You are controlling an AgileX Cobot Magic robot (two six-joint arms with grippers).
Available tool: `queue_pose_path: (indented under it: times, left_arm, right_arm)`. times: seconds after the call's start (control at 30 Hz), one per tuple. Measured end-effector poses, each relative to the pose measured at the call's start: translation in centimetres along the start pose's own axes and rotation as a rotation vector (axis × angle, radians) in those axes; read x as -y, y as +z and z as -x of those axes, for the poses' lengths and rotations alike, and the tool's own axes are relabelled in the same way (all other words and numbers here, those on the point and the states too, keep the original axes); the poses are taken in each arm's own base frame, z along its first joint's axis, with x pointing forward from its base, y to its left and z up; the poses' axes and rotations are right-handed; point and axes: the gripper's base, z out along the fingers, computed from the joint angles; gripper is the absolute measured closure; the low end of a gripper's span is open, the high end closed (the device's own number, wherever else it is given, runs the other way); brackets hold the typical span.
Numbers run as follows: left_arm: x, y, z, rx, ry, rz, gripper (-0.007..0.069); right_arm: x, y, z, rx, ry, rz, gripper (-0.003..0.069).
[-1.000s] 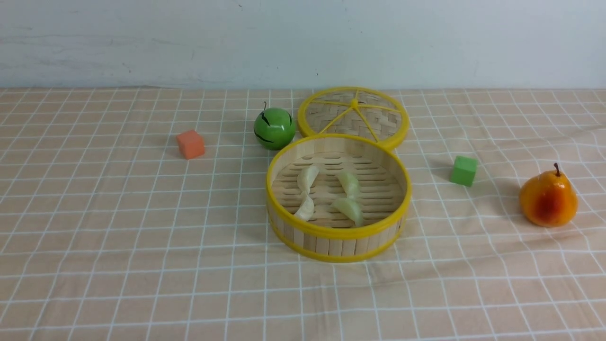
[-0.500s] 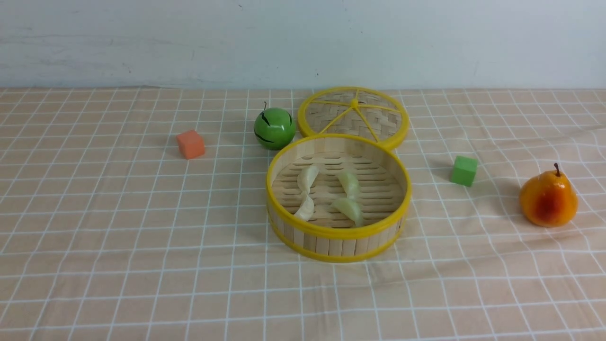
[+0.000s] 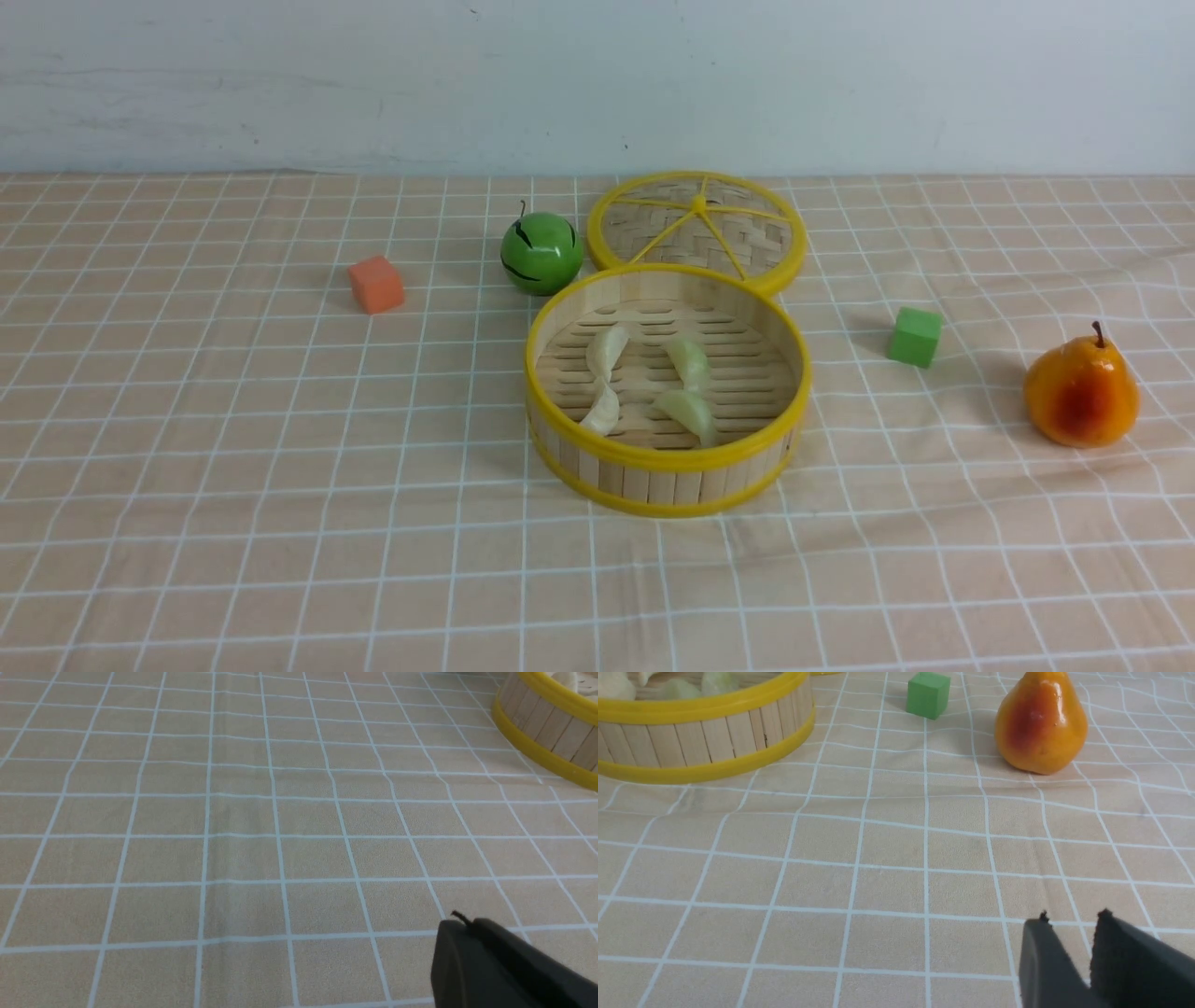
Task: Put the dumplings into the steamer on the table with the brown tablecloth.
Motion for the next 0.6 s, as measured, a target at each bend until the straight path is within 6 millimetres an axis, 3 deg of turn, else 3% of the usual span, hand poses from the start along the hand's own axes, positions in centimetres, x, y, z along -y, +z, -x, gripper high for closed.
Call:
queue_pose_path:
  times: [0.6]
  left_arm:
    - [0.00,0.00,0.00,0.000,0.000,0.000,0.0633]
  right_arm:
    - [0.00,0.00,0.00,0.000,0.000,0.000,0.0457]
